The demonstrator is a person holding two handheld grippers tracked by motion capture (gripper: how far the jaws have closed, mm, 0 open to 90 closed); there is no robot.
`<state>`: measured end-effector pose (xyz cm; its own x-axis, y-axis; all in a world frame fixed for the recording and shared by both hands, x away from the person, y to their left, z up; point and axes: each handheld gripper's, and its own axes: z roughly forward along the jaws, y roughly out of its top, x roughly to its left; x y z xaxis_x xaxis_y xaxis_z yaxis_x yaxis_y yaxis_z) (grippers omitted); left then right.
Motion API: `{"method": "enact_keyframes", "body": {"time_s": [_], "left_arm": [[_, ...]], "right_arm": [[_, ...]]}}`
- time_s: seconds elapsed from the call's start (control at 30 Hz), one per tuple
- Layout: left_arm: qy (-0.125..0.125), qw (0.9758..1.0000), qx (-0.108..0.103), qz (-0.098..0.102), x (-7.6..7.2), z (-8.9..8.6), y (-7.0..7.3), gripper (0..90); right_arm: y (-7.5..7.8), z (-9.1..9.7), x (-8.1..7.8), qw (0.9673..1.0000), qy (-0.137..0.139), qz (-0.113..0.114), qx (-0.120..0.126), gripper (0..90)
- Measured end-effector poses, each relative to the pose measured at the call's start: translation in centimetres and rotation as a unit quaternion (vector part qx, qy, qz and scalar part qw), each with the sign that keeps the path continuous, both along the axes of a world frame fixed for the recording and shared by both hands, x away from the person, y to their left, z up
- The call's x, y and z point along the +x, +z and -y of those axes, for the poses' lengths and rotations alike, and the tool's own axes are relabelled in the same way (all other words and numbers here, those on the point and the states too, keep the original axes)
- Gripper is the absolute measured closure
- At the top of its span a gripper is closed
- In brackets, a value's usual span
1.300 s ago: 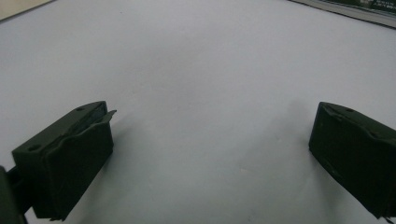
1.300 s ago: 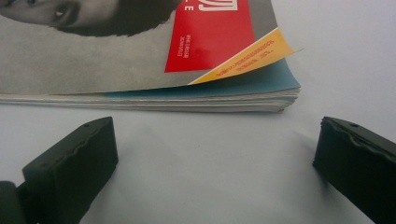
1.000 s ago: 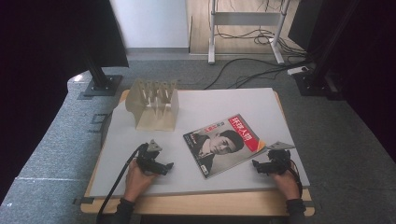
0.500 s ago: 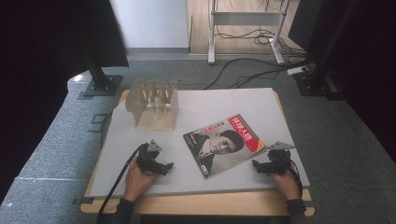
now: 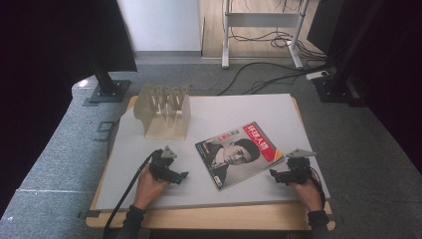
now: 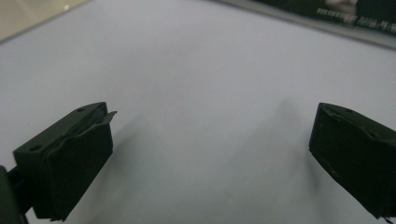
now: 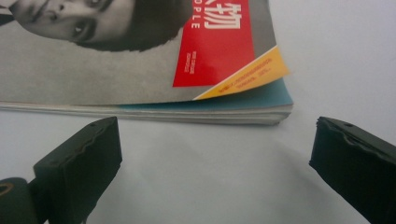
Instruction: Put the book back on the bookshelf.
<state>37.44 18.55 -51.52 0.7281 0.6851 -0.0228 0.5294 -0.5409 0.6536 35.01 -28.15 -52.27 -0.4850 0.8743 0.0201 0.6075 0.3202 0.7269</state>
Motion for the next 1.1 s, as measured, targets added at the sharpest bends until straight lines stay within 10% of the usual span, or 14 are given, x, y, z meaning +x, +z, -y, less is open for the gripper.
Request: {"method": "enact_keyframes", "body": {"time_s": [0.53,1.1], "left_arm": [[-0.057,0.9983,0.009,0.014,4.1,4.6,3.2,0.0],[-0.086,0.9959,0.023,0.013,8.6,9.1,2.7,0.0]], "right_arm": [[1.7,-1.2,1.9,0.9997,0.019,0.013,-0.004,0.6],[1.8,-3.0,4.7,0.9990,0.041,0.014,-0.014,4.0]]}}
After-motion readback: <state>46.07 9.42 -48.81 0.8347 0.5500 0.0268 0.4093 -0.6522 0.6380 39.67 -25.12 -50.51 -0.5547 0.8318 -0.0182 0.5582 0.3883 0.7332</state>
